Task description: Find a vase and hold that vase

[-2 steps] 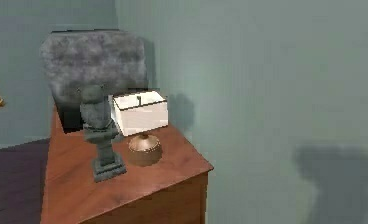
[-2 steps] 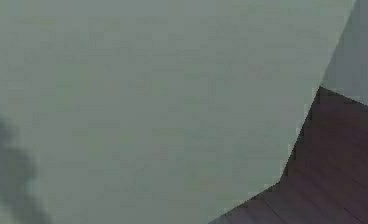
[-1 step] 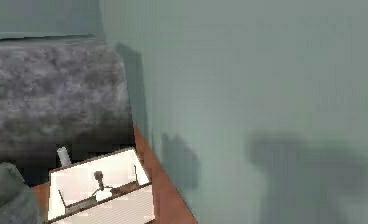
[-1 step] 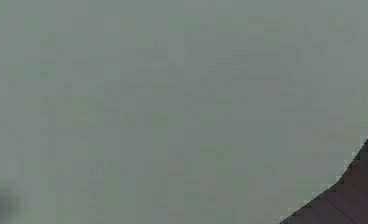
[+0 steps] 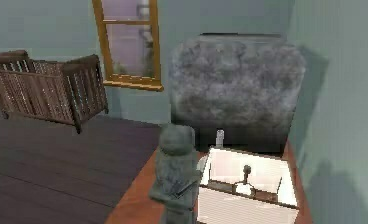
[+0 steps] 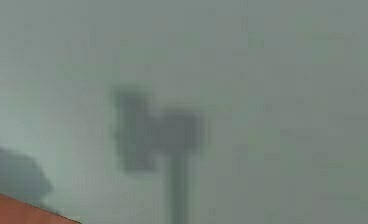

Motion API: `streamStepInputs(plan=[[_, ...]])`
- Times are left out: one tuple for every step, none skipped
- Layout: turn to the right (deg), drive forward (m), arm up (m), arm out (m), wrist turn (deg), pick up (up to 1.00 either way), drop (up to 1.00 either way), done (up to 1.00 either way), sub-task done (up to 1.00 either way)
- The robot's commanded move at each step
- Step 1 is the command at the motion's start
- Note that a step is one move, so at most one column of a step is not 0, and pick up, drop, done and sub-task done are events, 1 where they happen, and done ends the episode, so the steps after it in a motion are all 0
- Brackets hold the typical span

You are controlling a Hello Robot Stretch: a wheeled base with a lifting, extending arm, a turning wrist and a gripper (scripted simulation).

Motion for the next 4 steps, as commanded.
streamStepInputs(plan=[[-45.0, 0.00, 0.00, 0.00, 0.0, 0.00, 0.00, 0.00, 0.00], [-30.0, 0.00, 0.00, 0.00, 0.0, 0.00, 0.00, 0.00, 0.00], [-3.0, 0.00, 0.00, 0.00, 0.0, 0.00, 0.00, 0.00, 0.00], [6.0, 0.00, 0.00, 0.00, 0.0, 0.00, 0.00, 0.00, 0.00]])
